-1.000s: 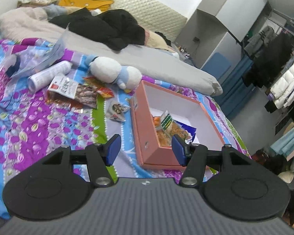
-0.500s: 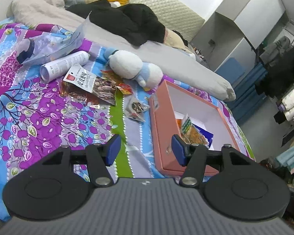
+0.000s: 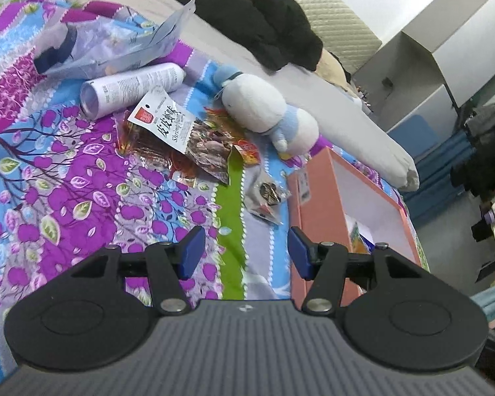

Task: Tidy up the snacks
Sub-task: 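Withdraw both grippers from the pink box toward the remaining snacks, then grasp the white Shrimp flavor bag with the left gripper while the right gripper approaches the clear snack bag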

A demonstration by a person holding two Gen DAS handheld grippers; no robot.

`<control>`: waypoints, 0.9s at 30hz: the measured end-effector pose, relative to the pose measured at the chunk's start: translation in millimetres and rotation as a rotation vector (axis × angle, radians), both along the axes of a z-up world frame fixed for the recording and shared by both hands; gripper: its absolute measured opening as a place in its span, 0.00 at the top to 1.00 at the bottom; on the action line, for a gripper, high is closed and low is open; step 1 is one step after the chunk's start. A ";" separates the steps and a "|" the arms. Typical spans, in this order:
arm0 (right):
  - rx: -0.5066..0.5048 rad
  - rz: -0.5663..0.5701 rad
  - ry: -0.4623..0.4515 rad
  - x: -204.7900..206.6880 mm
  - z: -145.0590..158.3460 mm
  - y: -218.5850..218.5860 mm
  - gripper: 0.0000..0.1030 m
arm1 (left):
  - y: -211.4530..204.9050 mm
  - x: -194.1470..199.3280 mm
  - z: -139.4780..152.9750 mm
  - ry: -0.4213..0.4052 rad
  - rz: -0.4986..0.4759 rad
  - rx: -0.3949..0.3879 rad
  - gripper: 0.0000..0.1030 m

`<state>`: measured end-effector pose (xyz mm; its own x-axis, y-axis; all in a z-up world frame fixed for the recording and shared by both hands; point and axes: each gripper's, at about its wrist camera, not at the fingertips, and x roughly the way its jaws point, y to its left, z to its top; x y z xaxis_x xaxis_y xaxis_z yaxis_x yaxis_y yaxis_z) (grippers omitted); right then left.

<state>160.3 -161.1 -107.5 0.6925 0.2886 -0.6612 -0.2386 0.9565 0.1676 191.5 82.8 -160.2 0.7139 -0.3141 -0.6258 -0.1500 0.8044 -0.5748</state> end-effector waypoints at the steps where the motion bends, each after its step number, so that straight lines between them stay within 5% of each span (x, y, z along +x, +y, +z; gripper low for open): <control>1: -0.005 0.004 0.007 6.6 -4.2 2.9 0.38 | 1.1 6.8 -4.8 0.006 0.001 -0.002 0.41; 9: -0.041 0.004 0.035 56.1 -33.5 22.2 0.38 | 14.6 70.9 -48.4 0.051 0.019 -0.052 0.46; 13: -0.053 0.012 0.052 83.8 -53.6 32.0 0.38 | 20.2 101.8 -72.9 0.070 0.024 -0.071 0.59; 24: -0.150 -0.033 0.056 141.7 -102.3 48.2 0.37 | 31.3 165.7 -127.3 0.093 0.071 -0.191 0.59; 27: -0.175 -0.049 0.052 154.5 -110.2 50.2 0.30 | 30.7 176.2 -134.9 0.090 0.074 -0.208 0.59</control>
